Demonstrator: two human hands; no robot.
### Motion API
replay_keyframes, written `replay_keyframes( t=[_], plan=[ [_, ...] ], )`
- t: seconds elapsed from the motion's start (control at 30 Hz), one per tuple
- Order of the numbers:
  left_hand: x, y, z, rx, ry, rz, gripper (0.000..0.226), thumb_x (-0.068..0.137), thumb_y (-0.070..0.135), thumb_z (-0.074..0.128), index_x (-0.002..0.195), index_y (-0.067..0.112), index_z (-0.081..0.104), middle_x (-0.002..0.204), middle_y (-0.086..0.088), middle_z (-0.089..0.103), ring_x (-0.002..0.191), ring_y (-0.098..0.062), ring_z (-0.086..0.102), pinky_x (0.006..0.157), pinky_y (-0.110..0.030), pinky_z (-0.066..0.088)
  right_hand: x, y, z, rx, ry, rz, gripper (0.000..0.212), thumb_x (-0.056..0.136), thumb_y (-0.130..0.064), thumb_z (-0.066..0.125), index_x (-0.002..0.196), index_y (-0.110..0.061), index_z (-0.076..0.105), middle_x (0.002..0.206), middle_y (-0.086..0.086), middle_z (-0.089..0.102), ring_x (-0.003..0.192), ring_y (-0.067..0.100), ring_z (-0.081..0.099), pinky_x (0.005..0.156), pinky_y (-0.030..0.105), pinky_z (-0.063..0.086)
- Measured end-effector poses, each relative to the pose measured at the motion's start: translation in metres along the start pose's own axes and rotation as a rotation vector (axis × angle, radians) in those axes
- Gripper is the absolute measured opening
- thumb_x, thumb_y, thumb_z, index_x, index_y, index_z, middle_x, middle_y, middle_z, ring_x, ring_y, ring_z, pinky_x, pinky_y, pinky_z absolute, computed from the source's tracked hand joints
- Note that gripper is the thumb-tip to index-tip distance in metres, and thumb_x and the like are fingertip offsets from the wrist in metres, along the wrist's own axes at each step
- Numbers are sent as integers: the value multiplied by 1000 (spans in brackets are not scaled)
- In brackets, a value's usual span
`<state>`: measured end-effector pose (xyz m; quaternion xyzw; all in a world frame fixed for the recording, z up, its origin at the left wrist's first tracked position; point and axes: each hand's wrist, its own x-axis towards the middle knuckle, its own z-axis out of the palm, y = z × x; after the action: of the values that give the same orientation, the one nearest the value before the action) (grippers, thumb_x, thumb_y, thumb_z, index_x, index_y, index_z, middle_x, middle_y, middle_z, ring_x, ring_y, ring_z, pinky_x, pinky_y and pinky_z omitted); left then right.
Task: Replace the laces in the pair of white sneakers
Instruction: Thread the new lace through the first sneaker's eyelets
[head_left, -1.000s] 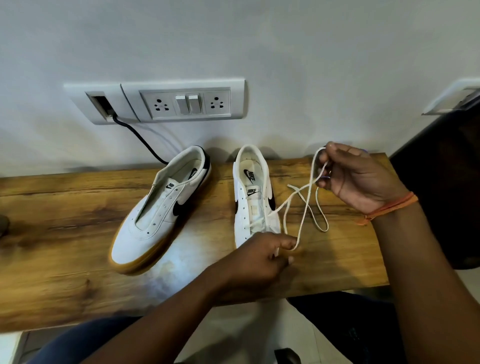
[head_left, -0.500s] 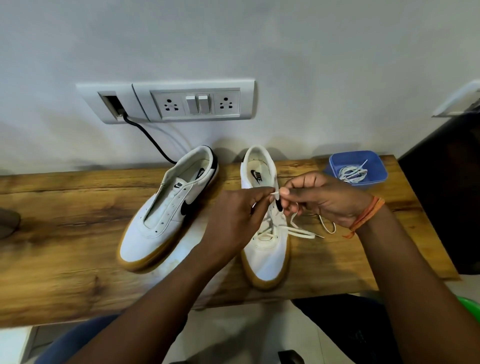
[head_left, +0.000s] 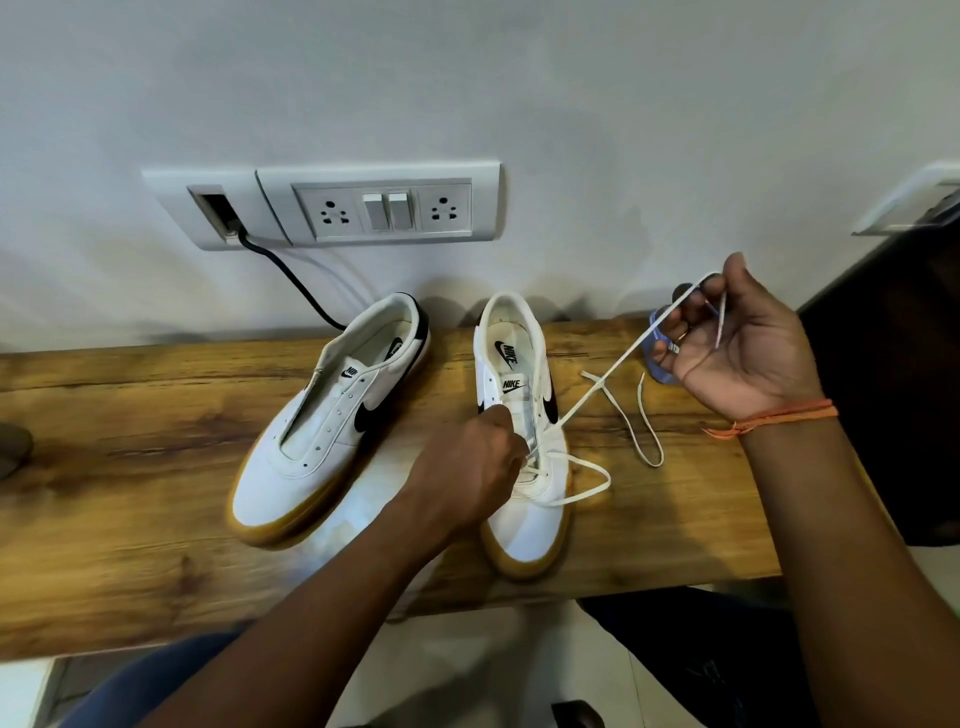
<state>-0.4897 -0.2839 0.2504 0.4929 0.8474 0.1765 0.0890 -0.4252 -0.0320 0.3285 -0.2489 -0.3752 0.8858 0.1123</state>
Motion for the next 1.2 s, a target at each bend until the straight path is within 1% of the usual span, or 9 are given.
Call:
replay_keyframes(
  t=[0.17,0.43,0.57,0.7,0.87,0.97,1.03,1.13,1.2],
  plan=[
    [-4,15,1,35,-111,16,24,98,22,49,101,16,72,99,-4,60,77,-23,62,60,-30,45,-3,1,4,214,88,-24,27,77,-43,67,60,-22,62,95,-4,71,99,18,69,84,33,50],
    [-5,18,-2,78,-137,64,25,97,22,49,102,15,72,103,-4,59,81,-24,63,60,-30,45,0,5,0,293,133,-106,33,83,-39,56,81,-9,71,90,6,70,55,11,48,52,21,34],
    [-7,24,-4,-10,-201,135,25,94,31,57,108,18,73,109,0,57,88,-20,62,61,-24,34,10,10,2,19,168,-89,21,87,-17,49,84,-8,67,90,7,72,38,5,31,37,16,23],
    [-4,15,-6,-291,-142,60,38,84,50,66,110,23,74,106,6,59,91,-9,59,75,-29,52,10,18,8,-161,81,-66,26,95,-15,49,81,-9,69,93,10,72,35,3,27,34,14,22],
    [8,-6,-25,-509,329,-369,5,87,23,70,87,24,75,83,12,60,67,2,54,68,-22,44,1,35,23,-601,53,-146,30,88,-8,51,59,-10,55,64,11,63,36,9,24,40,17,16],
    [9,-15,-39,-768,376,-545,11,89,12,68,85,19,75,72,7,69,55,1,58,56,-10,42,-3,61,36,-924,15,-212,31,78,1,59,51,-10,48,48,3,57,36,8,37,41,17,29],
    [7,-16,-45,-1018,301,-590,11,91,11,66,89,13,76,79,0,75,56,-9,62,54,-18,48,-2,76,41,-1021,-31,-222,36,74,7,62,51,-13,44,46,4,59,45,17,54,46,19,39],
    [6,-16,-42,-1009,220,-593,9,91,12,66,89,13,75,76,-2,73,56,-12,63,50,-20,49,2,89,43,-1019,-142,-112,20,71,4,66,75,-14,56,60,11,70,61,30,63,61,33,49],
    [6,-19,-35,-864,223,-613,15,89,11,68,79,20,72,65,6,69,55,-8,64,50,-19,48,6,93,39,-1070,-170,9,33,71,0,69,99,-16,62,70,10,74,71,28,68,76,41,54]
  ],
)
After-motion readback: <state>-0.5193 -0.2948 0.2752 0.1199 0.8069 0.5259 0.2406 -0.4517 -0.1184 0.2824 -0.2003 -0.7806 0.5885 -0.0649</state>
